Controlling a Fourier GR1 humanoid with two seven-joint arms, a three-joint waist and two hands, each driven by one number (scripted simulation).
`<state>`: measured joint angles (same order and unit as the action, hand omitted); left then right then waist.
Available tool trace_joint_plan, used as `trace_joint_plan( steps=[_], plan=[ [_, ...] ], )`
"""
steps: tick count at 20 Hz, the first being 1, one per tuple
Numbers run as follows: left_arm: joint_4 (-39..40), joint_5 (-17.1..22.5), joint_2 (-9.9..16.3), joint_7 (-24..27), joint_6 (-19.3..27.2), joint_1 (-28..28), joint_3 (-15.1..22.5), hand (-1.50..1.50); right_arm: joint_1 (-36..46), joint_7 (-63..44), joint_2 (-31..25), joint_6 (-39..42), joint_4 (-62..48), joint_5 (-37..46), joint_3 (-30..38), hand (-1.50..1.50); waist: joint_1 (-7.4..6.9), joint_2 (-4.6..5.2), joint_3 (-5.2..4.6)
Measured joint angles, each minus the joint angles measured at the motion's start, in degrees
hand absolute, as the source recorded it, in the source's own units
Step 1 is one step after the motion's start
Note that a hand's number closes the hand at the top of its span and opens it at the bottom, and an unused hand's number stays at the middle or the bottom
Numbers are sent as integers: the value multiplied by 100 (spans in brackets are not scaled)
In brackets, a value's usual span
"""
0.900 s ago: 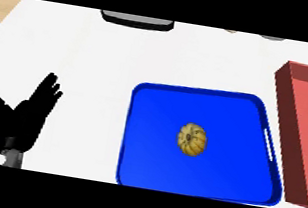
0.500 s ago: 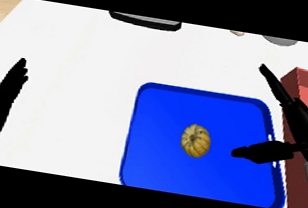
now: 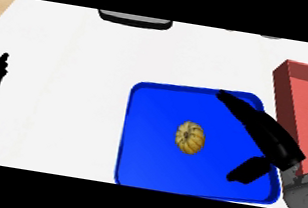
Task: Pick the squash from the tray and place it in the cardboard box
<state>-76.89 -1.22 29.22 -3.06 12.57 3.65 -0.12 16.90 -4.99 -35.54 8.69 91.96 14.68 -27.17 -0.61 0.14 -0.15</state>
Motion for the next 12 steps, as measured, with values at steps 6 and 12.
trace_joint_plan(
  steps=[6,12],
  plan=[
    [-17,-101,43,-80,-54,90,-49,0,697,-317,-312,777,64,717,-324,-150,-21,-14,5],
    [19,-227,-63,-62,-7,144,20,0,1707,-1360,-74,2252,-158,1005,-922,-150,-78,-8,1]
  ],
)
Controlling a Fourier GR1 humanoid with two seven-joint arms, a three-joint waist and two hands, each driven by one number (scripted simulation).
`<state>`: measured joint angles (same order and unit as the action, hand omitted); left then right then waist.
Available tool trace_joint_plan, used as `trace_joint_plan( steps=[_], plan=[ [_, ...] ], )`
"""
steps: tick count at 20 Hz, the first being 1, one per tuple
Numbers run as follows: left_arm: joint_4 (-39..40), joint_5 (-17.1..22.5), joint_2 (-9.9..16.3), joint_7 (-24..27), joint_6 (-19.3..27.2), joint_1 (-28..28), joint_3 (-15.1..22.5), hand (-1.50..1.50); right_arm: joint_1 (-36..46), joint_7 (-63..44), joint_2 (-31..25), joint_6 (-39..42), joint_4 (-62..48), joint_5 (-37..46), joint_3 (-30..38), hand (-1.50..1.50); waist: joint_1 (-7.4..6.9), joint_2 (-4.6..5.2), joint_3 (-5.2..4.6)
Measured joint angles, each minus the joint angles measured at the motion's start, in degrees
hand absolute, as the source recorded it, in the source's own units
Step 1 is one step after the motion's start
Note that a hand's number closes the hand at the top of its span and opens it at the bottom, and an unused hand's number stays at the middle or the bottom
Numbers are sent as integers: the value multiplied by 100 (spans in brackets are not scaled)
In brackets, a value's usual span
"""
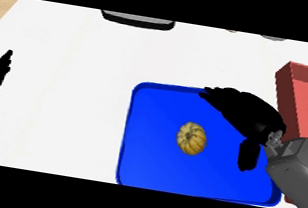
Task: Pick the squash from the tray and place it in the cardboard box
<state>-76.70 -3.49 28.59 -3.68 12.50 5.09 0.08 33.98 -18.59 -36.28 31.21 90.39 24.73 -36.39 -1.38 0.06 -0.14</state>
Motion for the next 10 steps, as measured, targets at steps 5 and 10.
trace_joint_plan(
  steps=[5,10],
  plan=[
    [55,-98,-134,82,75,9,35,0,588,-814,518,1107,-477,80,-400,-150,6,3,0],
    [137,-147,-159,9,31,120,-47,0,985,-1435,1306,1797,-1097,53,-387,-150,55,0,7]
  ],
)
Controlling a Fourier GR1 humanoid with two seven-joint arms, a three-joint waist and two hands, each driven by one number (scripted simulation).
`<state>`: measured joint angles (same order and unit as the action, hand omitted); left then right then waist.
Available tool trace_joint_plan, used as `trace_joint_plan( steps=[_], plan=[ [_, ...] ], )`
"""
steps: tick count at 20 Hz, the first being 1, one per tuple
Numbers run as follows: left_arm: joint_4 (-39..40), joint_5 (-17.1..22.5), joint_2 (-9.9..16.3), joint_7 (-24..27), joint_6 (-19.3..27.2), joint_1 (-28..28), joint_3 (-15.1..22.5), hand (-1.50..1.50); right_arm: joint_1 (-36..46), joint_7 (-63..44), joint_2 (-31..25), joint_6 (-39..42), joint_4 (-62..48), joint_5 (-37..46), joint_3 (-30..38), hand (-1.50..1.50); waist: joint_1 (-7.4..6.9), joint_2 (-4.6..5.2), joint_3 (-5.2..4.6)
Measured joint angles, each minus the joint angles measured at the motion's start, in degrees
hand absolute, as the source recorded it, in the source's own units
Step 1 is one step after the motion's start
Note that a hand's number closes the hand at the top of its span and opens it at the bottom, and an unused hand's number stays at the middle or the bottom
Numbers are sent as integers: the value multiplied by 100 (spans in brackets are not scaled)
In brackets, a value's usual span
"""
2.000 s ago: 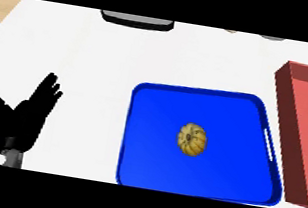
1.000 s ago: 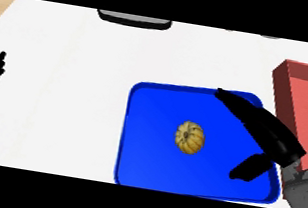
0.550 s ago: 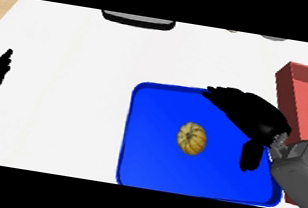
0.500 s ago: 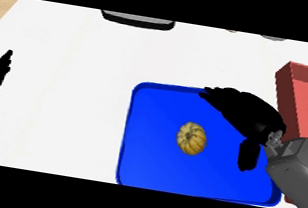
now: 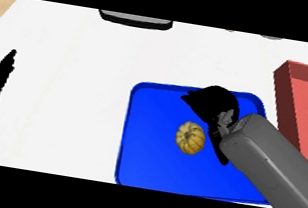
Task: Pick the squash from the tray and place it in the cardboard box
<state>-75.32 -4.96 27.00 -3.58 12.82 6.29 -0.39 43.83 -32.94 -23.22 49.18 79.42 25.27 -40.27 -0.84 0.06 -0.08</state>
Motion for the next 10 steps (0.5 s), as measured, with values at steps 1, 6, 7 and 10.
trace_joint_plan(
  steps=[1,6,7,10],
  plan=[
    [59,3,8,25,-42,19,-33,0,11,-85,125,45,-110,35,7,-150,10,0,1],
    [37,-2,48,67,-154,-78,-204,0,128,-81,505,158,-683,479,-77,-150,15,1,5],
    [-46,-48,14,30,-136,-124,-186,0,128,-47,560,182,-764,565,-82,-150,17,-1,6],
    [-183,-121,-63,14,-147,-226,-214,0,25,-67,771,253,-782,787,-42,-150,33,-5,7]
  ],
)
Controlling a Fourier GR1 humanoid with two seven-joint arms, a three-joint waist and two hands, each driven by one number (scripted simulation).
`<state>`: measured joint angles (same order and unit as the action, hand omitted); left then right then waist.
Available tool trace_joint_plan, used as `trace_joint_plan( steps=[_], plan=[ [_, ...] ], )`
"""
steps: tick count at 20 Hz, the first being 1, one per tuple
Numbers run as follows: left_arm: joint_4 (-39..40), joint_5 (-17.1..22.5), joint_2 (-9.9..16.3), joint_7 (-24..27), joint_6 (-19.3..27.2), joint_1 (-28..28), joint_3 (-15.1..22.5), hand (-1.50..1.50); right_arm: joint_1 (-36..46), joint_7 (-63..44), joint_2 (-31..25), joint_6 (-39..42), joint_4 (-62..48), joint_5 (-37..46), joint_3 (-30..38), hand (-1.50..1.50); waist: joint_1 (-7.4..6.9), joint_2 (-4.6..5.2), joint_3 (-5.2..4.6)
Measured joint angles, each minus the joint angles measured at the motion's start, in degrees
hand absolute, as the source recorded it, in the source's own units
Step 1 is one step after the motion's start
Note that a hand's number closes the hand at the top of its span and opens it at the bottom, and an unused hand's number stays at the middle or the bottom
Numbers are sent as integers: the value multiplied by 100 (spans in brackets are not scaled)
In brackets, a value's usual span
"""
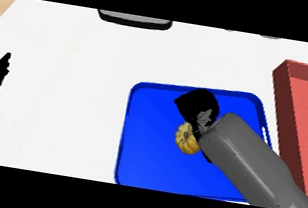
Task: Pick the squash from the tray and place it in the cardboard box
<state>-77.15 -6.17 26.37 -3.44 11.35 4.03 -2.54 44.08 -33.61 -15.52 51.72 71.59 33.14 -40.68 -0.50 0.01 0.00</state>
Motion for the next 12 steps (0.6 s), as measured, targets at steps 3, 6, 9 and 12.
trace_joint_plan(
  steps=[3,6,9,12],
  plan=[
    [179,-7,2,62,-133,109,-117,0,-57,136,107,26,-161,289,32,-150,12,2,0],
    [225,-96,-82,-21,-139,237,-150,0,-150,182,234,113,-117,454,160,-150,27,0,0],
    [203,-139,-121,-31,-190,256,-235,0,-225,360,305,180,-129,621,323,-150,27,-1,0],
    [140,-208,-163,-53,-233,220,-271,0,-295,456,463,287,-87,691,479,-150,27,-2,1]
  ],
)
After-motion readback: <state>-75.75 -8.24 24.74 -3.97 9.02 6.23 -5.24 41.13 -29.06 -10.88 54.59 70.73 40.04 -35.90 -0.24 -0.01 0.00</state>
